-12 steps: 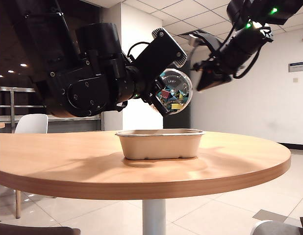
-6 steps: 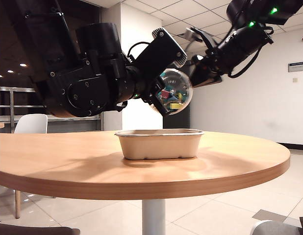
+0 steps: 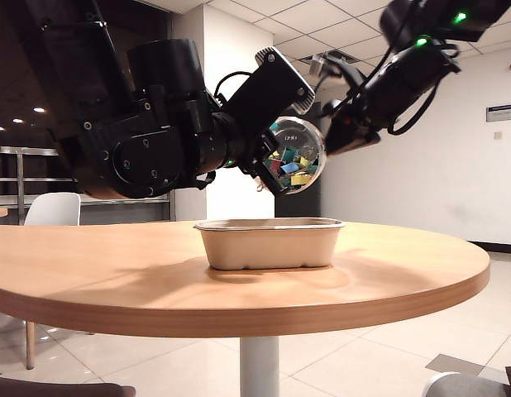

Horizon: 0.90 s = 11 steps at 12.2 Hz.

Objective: Pick up the box filled with clips, pour some clips from it into the rectangular paper box, and then put the clip box back on the table.

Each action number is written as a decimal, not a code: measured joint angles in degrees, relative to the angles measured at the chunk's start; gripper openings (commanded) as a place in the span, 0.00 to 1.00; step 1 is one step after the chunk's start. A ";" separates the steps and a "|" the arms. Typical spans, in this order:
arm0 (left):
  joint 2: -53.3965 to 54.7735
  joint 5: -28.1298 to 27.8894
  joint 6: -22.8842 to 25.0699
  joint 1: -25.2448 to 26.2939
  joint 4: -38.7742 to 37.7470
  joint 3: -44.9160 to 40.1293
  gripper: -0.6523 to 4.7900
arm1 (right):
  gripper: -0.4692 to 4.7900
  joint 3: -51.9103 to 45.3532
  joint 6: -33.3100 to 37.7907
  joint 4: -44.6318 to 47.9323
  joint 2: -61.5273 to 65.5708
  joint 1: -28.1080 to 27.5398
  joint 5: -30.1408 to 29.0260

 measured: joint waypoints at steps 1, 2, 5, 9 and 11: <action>0.00 0.22 -0.17 -0.02 0.00 0.00 0.11 | 0.08 -0.09 0.87 1.40 0.13 0.17 4.46; 0.00 0.22 -0.17 0.00 0.00 0.00 0.11 | 0.08 -0.09 0.61 1.33 0.11 -0.22 -0.04; 0.00 -0.13 -0.15 0.11 -0.04 -0.09 0.11 | 0.08 0.02 -3.13 -1.18 0.09 -0.39 -10.75; 0.00 -0.07 -0.17 0.07 0.00 0.09 0.11 | 0.08 0.02 -3.76 -2.10 0.11 0.57 -2.01; 0.00 0.11 -1.16 0.00 0.04 0.20 0.11 | 0.08 0.00 -3.65 -1.86 0.11 0.63 1.55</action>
